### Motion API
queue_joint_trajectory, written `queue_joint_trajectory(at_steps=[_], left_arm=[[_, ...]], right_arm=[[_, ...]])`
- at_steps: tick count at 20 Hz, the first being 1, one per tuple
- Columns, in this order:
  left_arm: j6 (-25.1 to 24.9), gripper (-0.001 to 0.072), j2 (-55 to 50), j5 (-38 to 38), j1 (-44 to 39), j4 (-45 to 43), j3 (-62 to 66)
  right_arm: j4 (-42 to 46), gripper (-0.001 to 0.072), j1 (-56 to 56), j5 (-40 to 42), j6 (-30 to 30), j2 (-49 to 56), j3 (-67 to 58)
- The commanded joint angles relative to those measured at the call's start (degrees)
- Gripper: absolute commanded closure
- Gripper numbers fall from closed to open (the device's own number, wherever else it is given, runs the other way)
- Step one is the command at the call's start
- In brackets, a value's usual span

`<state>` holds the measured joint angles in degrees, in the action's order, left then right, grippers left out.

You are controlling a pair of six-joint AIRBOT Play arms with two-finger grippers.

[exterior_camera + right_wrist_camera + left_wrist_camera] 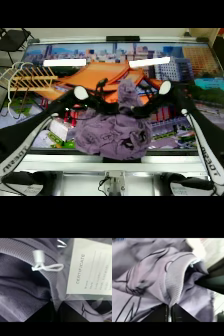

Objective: Fold the shirts.

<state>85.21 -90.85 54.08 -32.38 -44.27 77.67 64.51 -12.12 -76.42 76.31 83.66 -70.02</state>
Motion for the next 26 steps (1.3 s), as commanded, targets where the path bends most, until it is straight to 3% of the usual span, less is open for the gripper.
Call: queue_joint_trajectory(at_steps=[1,4,7,9,11,13,15,19,22,23,25,26], left_arm=[[-5.0,0.064,7.1,2.6,3.8,0.2,6.6],[-6.2,0.064,13.9,5.1,6.4,0.2,19.5],[-5.4,0.0641,20.1,6.8,7.9,-1.9,28.5],[0.7,0.0641,23.8,9.3,8.1,-10.1,29.6],[7.2,0.064,24.1,18.7,7.7,-17.7,29.4],[9.2,0.064,23.1,27.5,5.8,-21.8,24.7],[9.3,0.064,23.1,26.0,2.9,-22.2,14.5],[11.5,0.064,22.2,12.8,-3.0,-22.2,-11.3],[12.6,0.064,20.5,7.8,-2.6,-21.8,-21.2],[12.6,0.064,20.3,6.8,-2.2,-21.7,-22.5],[12.2,0.0639,19.9,5.6,-1.8,-21.8,-23.2],[10.8,0.0639,19.8,5.4,-1.8,-21.8,-23.2]], right_arm=[[4.5,0.0646,-0.1,1.0,-3.6,-7.1,-11.5],[4.5,0.0646,-0.2,6.4,-6.5,-15.6,-23.7],[3.7,0.0646,-0.3,7.8,-2.1,-24.0,-29.0],[1.9,0.0646,-0.3,2.2,3.6,-27.5,-29.0],[0.5,0.0646,-1.4,-9.6,9.5,-27.8,-28.6],[0.9,0.0646,-5.9,-16.5,12.7,-27.8,-22.6],[4.2,0.0646,-12.2,-14.1,14.0,-27.8,-11.1],[10.6,0.0646,-19.4,5.9,22.3,-27.3,16.1],[10.6,0.0642,-19.5,8.3,24.8,-24.2,24.5],[10.4,0.0602,-19.5,8.3,24.8,-22.8,24.8],[6.4,0.0248,-19.5,8.8,24.5,-21.2,24.8],[4.4,0.0248,-19.5,8.4,24.2,-21.1,24.8]])
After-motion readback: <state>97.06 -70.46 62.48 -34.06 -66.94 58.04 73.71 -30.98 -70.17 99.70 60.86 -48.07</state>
